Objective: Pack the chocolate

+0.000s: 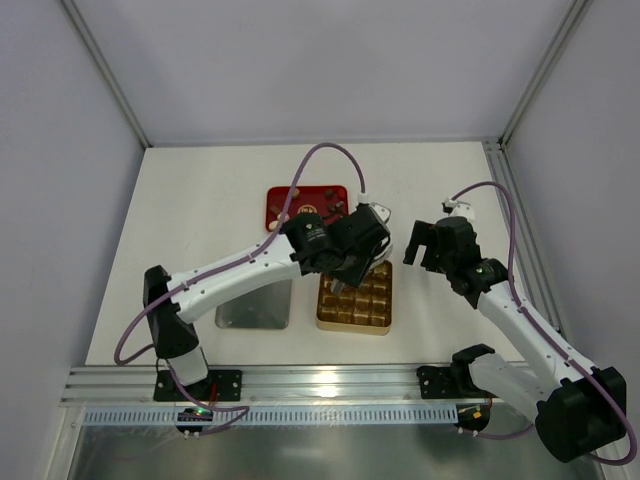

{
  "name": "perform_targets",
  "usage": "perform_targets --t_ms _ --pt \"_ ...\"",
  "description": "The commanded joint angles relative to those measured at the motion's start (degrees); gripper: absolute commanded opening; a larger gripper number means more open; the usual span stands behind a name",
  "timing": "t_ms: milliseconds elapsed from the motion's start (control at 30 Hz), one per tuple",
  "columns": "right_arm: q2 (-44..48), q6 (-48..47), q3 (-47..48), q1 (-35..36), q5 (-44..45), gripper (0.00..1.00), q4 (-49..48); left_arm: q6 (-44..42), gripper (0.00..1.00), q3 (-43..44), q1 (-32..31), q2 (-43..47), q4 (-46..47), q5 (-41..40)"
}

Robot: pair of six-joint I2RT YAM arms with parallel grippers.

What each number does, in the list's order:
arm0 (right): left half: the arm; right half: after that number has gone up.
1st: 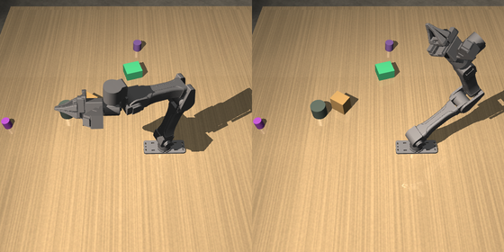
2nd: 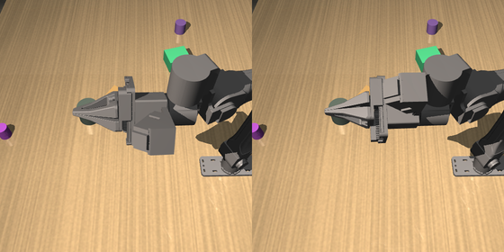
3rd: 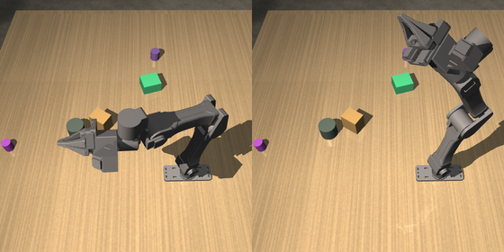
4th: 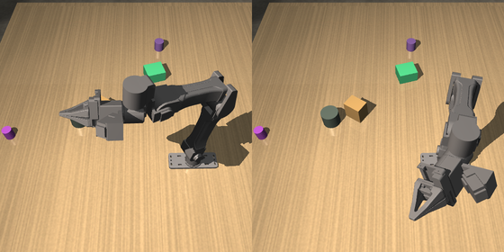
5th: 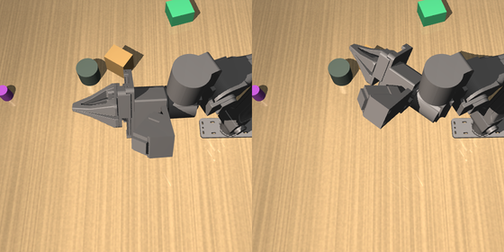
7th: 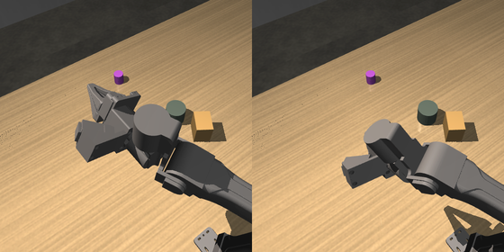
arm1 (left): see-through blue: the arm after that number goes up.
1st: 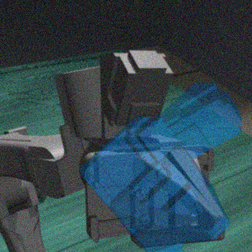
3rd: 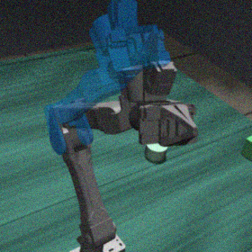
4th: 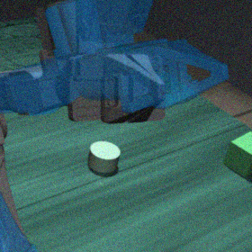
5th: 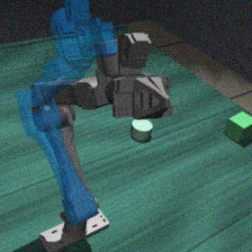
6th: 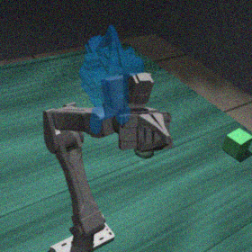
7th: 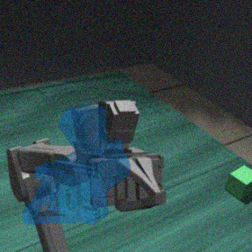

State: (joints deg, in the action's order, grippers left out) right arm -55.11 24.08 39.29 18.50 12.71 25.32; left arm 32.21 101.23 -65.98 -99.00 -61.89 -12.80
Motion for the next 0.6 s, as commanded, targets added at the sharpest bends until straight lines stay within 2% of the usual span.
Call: perform_targets --t_ms 0,300,567 --pt "0.53 -0.87 0.7 -0.31 -0.23 1.0 -1.24 -1.62 0.38 4.85 4.62 4.78 -0.95 -3.9" --pt "-0.44 -0.87 0.53 -0.31 -2.34 1.0 -2.21 -6.54 0.41 8.63 22.44 -0.31 -0.96 -5.14" --pt "-0.26 -1.14 -0.17 -0.31 -2.6 1.0 -2.21 -8.39 0.42 12.23 29.06 -8.48 -0.08 -4.34"
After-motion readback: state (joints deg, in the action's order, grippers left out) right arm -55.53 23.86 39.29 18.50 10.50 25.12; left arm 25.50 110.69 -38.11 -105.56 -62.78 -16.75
